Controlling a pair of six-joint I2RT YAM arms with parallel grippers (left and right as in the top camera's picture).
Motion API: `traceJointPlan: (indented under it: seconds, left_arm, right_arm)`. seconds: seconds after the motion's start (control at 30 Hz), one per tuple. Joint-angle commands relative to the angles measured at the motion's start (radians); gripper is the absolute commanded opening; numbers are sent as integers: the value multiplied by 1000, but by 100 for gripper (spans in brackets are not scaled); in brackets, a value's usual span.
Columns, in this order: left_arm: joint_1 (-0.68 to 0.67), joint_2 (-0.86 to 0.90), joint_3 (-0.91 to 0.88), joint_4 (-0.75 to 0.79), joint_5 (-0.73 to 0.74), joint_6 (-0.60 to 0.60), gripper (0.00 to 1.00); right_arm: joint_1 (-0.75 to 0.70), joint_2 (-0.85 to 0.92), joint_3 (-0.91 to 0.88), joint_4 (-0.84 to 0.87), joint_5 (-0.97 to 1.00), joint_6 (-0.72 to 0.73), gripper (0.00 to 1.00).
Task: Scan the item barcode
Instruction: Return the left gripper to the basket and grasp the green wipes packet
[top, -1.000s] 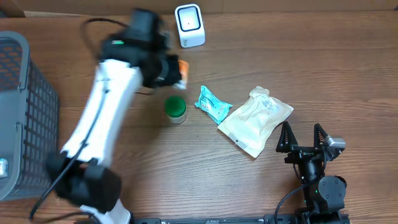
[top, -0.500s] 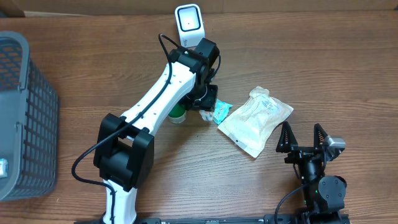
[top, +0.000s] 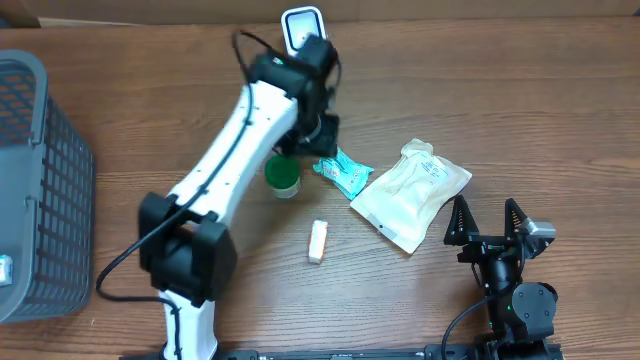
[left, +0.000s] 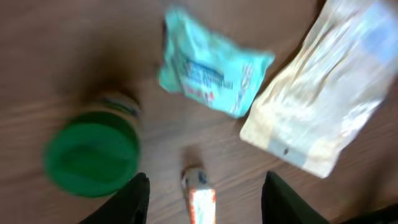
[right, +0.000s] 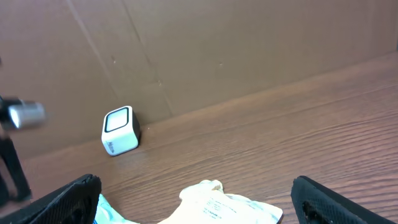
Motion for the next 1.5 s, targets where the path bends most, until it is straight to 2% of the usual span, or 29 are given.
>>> traceJointPlan:
  seconds: [0.0,0.17,0.3,0.6,0.63,0.67,0.77,1.1,1.3,1.47]
  left_arm:
    - [112,-153,144,-23,-10,21,43]
    - [281,-273,192,-48,-11,36,37]
    - [525,-402,193,-66,-11,35,36]
    - [1051,-582,189,-133,-41,-23,48]
    - [1075,-581,188,-132,-57,-32,49]
    - [1115,-579,183,-132,-90,-55,51]
    - [1202,-551,140,-126,-199,-140,75]
    - [1291,-327,-53,-61,-344,-219,71]
    - [1292,-245,-226,66,-442,-269,70]
    - [1298,-225,-397,235,-512,-275,72]
  right_arm:
    - [-1,-3,-10,4,10,-4,100]
    - [-1,-3,-10,4,10,-4,100]
    - [-1,-3,-10,4,10,-4,100]
    - [-1,-3,-10,4,10,-4,100]
    - [-1,-3,-10,4,10,-4,100]
    - [-1,-3,-10,4,10,-4,100]
    - [-1,-3,-10,4,10,-4,100]
    - [-1,-3,-10,4,10,-4,100]
    - [-1,-3,-10,4,10,-4,100]
    - [-1,-3,-10,4,10,-4,100]
